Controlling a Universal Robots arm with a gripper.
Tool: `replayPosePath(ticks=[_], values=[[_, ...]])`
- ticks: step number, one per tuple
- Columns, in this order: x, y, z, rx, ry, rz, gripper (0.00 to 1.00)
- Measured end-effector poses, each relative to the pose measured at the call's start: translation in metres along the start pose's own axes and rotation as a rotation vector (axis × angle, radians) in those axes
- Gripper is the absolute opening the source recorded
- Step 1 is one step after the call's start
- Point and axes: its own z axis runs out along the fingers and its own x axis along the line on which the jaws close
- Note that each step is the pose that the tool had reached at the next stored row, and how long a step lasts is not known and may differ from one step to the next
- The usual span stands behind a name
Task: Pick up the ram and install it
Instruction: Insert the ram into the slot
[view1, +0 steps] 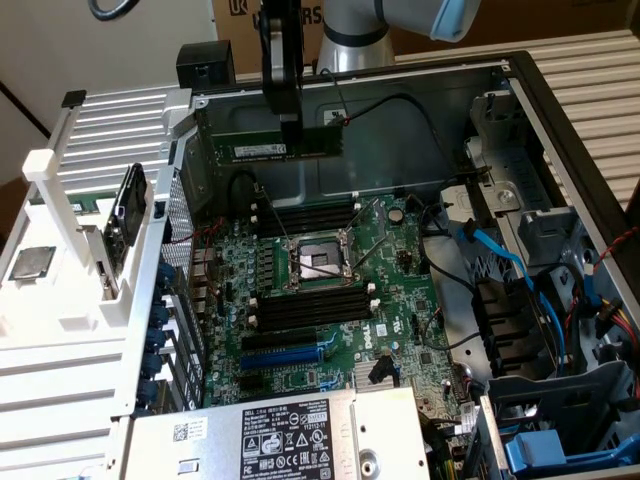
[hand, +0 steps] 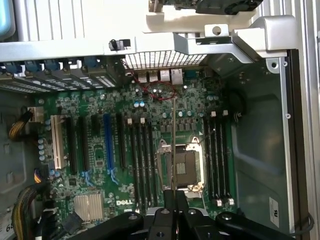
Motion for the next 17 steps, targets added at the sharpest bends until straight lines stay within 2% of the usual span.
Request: replayPosePath(ticks=[2, 3, 11, 13, 17], values=[[0.004, -0.0013, 0.0004, -0.0015, -0.0154, 0.0, 0.12], [0.006, -0.0014, 0.0004, -0.0018, -0.0181, 0.0, 0.12], [0.006, -0.0033, 0.0095, -0.0032, -0.0185, 0.0, 0.12], [0.007, -0.0035, 0.013, -0.0036, -0.0221, 0.0, 0.12], [0.008, -0.004, 0.0203, -0.0038, -0.0243, 0.0, 0.12]])
